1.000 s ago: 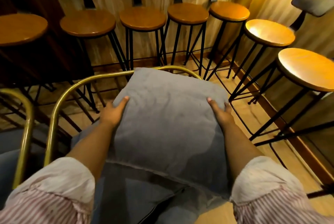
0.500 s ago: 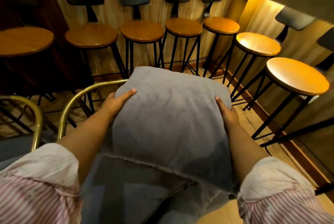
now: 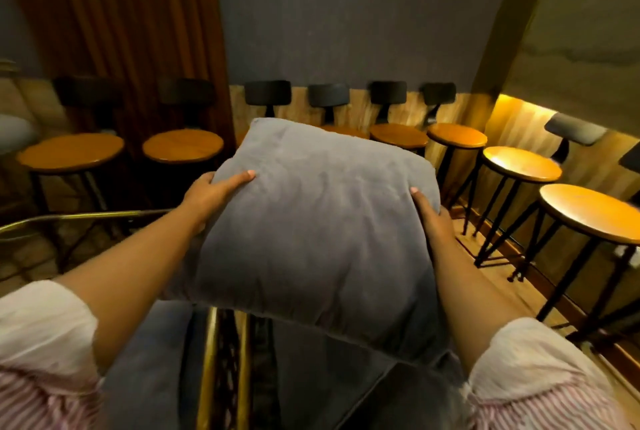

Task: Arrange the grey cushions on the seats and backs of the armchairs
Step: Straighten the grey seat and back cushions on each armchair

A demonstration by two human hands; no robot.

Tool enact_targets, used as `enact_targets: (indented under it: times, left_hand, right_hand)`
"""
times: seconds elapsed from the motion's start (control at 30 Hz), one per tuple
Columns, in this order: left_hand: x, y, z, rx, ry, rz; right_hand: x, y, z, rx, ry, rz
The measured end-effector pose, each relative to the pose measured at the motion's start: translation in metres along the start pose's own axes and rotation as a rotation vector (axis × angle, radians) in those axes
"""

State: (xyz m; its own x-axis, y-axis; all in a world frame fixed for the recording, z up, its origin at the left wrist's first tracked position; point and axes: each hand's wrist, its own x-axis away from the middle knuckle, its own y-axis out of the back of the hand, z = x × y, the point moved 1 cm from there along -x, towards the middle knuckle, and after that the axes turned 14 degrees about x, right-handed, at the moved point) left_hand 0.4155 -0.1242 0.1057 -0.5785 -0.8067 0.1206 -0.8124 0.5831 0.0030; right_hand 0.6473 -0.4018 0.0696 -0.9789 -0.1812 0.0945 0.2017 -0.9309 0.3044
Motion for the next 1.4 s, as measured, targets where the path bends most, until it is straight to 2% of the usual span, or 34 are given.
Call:
enact_targets:
  times: [0.33,0.5,0.7,0.8,1.0,1.2,1.4]
  left_hand:
    - [0.097,0.190,-0.012,0.033,-0.063,-0.308]
    - [0.130,0.244,-0.001,0.032,-0.022,-0.459]
    - [0.153,0.296,0.016,0.018,0.039,-0.601]
    - [0.151,0.322,0.024,0.003,0.046,-0.614]
    - [0.097,0.391,0.028,-0.144,0.229,-0.481]
    - [-0.015,0.470,0.032,-0.120,0.159,-0.369]
    - [-0.138,0.527,0.041,-0.048,0.110,-0.376]
  right_hand:
    - [0.125,-0.132,0.045,-0.099,0.113,0.274]
    - [0.151,-0.184,0.061,-0.052,0.160,0.412]
    - [0.181,-0.234,0.070,-0.014,0.181,0.497]
    - [0.190,-0.262,0.072,-0.020,0.225,0.536]
    - [0.199,-0.343,0.082,-0.044,0.312,0.534]
    - [0.186,-0.454,0.097,-0.113,0.235,0.478]
    - [0.153,-0.544,0.109,-0.119,0.141,0.610]
